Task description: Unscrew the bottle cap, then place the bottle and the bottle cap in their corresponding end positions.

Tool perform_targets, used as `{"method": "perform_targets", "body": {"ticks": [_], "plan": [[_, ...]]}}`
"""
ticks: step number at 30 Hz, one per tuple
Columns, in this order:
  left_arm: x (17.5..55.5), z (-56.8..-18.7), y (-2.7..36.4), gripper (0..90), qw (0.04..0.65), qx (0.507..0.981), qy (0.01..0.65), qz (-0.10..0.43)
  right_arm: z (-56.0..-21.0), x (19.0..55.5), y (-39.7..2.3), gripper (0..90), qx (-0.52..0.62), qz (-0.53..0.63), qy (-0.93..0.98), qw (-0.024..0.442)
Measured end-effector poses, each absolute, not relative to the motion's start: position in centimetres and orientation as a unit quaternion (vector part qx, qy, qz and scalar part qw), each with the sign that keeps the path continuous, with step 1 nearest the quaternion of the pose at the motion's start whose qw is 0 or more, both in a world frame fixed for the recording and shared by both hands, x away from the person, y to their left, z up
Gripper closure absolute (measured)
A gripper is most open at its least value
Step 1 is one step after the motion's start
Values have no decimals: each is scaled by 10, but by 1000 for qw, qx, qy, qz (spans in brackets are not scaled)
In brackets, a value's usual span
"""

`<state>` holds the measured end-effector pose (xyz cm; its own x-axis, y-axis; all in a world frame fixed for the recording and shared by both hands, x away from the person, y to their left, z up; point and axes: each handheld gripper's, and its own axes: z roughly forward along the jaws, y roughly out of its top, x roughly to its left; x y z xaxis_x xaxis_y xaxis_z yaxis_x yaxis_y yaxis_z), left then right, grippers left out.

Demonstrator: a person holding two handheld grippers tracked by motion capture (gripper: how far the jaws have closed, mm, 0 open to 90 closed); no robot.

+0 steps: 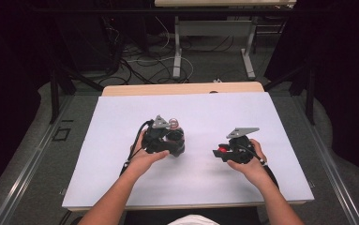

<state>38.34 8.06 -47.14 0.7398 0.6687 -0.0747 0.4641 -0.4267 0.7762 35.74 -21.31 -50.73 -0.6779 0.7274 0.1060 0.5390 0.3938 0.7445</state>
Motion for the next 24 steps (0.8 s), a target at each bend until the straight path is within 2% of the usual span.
{"method": "perform_targets", "body": {"ticks": [24], "plan": [[438, -447, 58, 300, 428, 814, 364, 143, -510, 358, -213, 610, 387, 409, 819, 113]]}}
